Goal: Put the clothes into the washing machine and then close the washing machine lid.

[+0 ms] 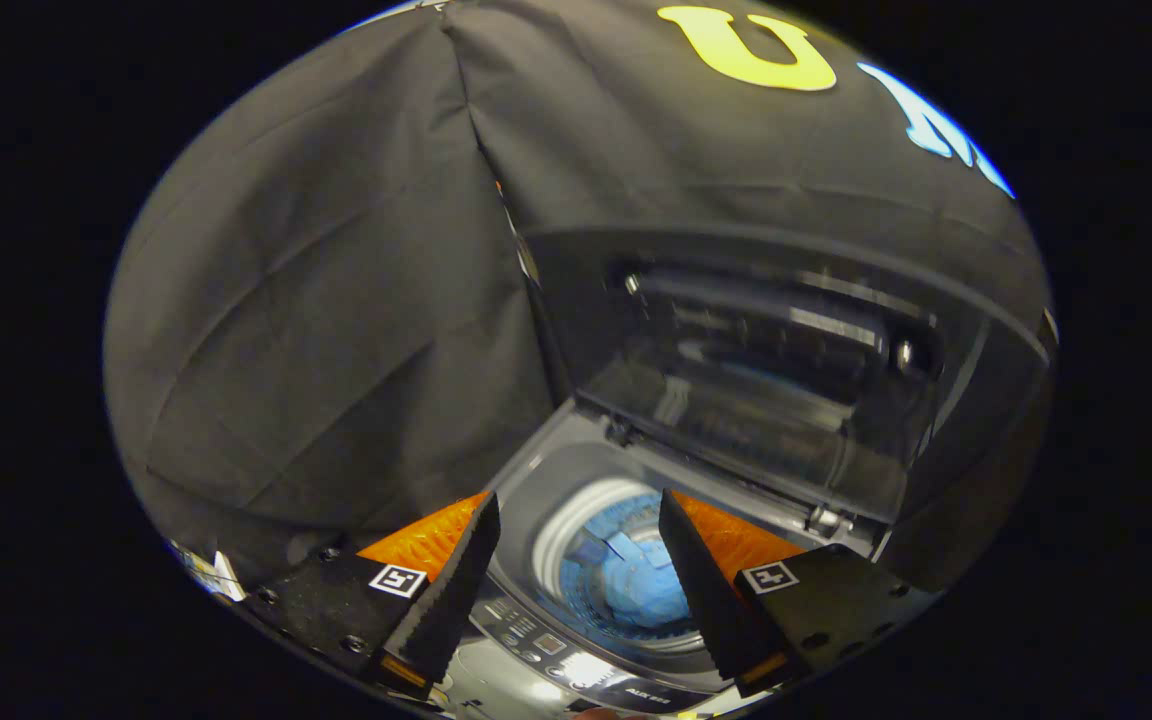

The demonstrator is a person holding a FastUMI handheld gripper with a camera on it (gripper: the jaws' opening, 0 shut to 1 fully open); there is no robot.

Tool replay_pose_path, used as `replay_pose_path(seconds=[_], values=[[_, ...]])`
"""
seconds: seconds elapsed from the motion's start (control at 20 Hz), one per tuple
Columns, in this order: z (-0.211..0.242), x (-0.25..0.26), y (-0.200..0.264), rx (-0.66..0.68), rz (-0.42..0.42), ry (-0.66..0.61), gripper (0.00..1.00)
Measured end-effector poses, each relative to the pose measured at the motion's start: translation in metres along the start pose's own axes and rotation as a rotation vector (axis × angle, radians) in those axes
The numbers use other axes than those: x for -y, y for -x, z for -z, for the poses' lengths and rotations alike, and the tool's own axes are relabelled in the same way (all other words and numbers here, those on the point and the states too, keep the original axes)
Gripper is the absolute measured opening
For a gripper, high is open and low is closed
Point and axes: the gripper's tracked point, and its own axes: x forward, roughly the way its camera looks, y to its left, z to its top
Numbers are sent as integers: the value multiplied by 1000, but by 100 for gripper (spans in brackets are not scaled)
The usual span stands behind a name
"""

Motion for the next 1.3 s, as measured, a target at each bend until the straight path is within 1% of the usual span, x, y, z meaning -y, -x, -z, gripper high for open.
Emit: replay_pose_path(seconds=[0.15, 0.25, 0.35, 0.5, 0.65, 0.8, 0.95, 1.1, 1.2, 1.3], values=[[-55, -22, 28, 112, -13, 14, 98], [-89, -25, 44, 170, -13, 9, 98], [-116, -15, 52, 210, 13, -14, 98], [-139, 22, 50, 239, 79, -97, 98], [-146, 73, 44, 236, 179, -169, 98], [-148, 116, 28, 219, 236, -230, 98], [-141, 147, 16, 190, 296, -250, 99], [-136, 175, 6, 155, 336, -297, 99], [-123, 178, 1, 128, 335, -327, 98], [-110, 185, 0, 109, 352, -319, 99]])
